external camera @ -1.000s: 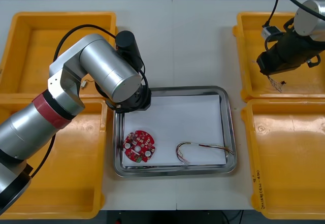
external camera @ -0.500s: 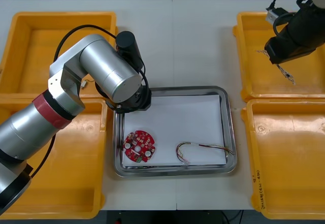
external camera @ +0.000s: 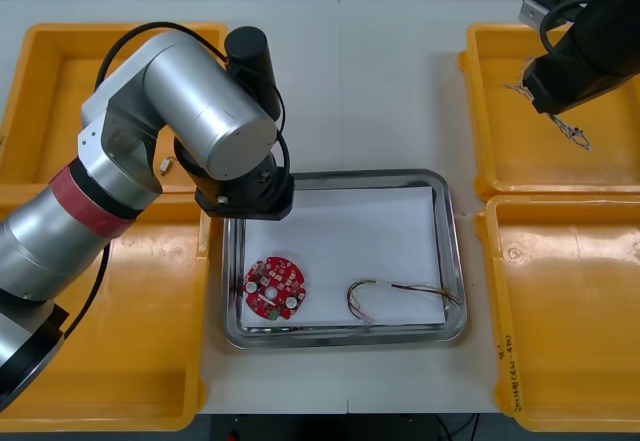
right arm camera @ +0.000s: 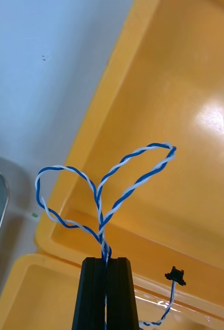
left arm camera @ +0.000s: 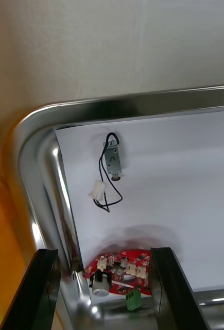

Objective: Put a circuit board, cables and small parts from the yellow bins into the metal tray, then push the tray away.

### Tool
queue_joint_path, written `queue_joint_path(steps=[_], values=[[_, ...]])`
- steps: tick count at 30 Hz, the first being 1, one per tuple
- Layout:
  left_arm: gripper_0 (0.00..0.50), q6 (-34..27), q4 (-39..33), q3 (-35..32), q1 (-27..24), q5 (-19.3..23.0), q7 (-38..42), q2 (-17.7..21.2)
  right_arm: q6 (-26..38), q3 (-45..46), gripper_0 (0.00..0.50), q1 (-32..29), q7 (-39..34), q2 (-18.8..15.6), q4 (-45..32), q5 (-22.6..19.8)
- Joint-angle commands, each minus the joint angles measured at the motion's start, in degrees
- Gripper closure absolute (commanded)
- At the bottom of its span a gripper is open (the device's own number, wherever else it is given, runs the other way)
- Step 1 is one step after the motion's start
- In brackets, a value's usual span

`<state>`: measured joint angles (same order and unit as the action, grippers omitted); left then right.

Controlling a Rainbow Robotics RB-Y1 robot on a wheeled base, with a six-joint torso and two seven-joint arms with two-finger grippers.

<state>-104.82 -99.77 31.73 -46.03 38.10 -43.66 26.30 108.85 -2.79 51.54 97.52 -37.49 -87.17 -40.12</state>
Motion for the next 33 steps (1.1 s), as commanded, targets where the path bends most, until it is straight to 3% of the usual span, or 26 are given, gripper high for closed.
queue_joint_path(steps=[1, 10, 23, 33], values=[[0.0, -3.9, -2.71, -4.4, -5.04, 1.72, -3.98, -1.07, 0.48, 1.65, 0.5, 1.02, -1.1, -1.88, -3.27, -3.3], [0.0, -5.18, -1.84, -11.43, -7.15, 3.56, -12.42, 0.42, -1.89, -1.6, 0.5, 1.02, -0.4, -1.88, -5.9, -10.15], [0.0, -5.18, 6.25, -17.85, -7.94, 3.56, -30.44, 4.9, -9.1, -14.87, 0.5, 1.19, 1.01, -1.53, -12.49, -12.26], [0.0, -4.42, 12.23, -22.42, -7.94, 0.75, -42.56, 6.31, -12.96, -23.75, 0.5, 2.51, 1.45, 1.81, -13.37, -11.73]])
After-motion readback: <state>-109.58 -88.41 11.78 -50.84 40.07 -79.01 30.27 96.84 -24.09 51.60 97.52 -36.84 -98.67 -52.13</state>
